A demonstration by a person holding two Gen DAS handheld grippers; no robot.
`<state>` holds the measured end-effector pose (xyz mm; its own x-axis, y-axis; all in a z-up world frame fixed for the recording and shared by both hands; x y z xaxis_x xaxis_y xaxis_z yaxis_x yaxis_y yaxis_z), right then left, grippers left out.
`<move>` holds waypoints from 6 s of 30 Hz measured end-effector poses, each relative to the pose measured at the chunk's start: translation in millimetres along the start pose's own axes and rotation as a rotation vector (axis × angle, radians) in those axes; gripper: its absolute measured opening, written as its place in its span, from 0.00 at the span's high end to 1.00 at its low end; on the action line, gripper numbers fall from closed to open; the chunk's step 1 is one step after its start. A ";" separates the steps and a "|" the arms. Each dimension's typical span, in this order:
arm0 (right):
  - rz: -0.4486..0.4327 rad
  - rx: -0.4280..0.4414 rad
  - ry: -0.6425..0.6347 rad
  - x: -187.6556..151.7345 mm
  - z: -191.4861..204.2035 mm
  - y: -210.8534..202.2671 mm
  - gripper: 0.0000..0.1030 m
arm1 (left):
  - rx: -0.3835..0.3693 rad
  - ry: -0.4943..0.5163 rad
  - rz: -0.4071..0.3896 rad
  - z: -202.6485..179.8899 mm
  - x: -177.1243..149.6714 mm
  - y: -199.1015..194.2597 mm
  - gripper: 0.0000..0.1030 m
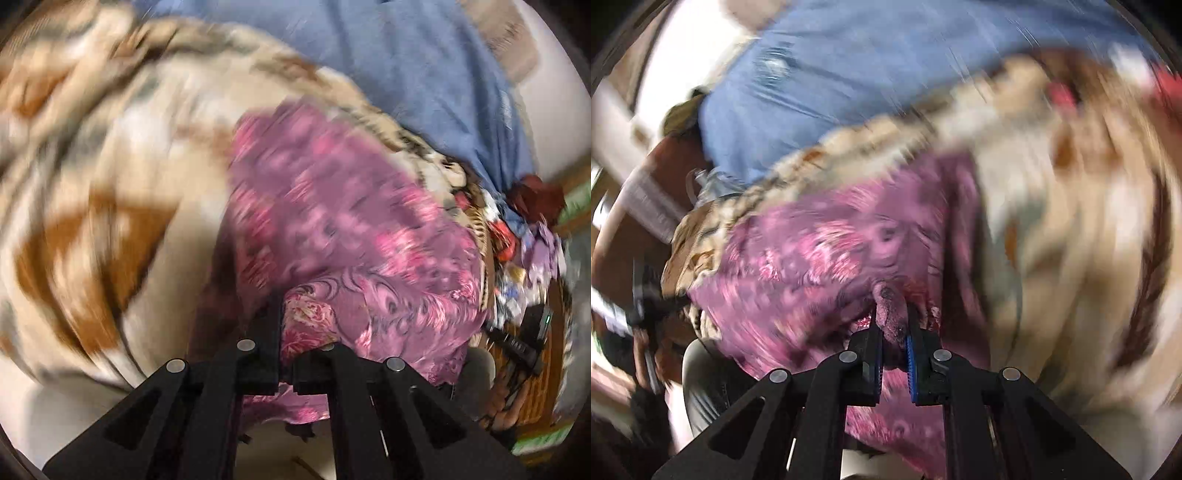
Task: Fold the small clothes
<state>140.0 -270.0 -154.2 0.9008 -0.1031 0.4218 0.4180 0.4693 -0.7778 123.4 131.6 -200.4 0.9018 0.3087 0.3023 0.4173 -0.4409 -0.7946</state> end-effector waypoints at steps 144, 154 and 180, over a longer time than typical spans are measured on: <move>-0.034 -0.052 0.078 247.5 -56.8 152.5 0.90 | 0.019 -0.003 -0.147 7.1 223.5 106.7 0.80; -0.223 -0.069 0.034 221.5 -4.8 57.7 0.36 | 0.021 -0.134 -0.272 36.1 192.1 22.8 0.43; 0.082 0.201 -0.142 113.1 240.0 116.8 0.33 | -0.208 -0.255 -0.045 41.4 66.6 36.3 0.58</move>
<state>262.4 -16.4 -85.5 0.8991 0.0597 0.4337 0.2999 0.6377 -0.7095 193.9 171.1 -230.9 0.8355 0.5217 0.1724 0.4941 -0.5762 -0.6510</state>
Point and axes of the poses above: each gripper's, at about its wrist camera, not at the fingertips, and y roughly the way its jaws point, z to its left, x to its top, the point moved 3 cm from there along y, roughly the way its jaws point, and after that the axes turned 2 degrees about -x, right-handed, at the moved point
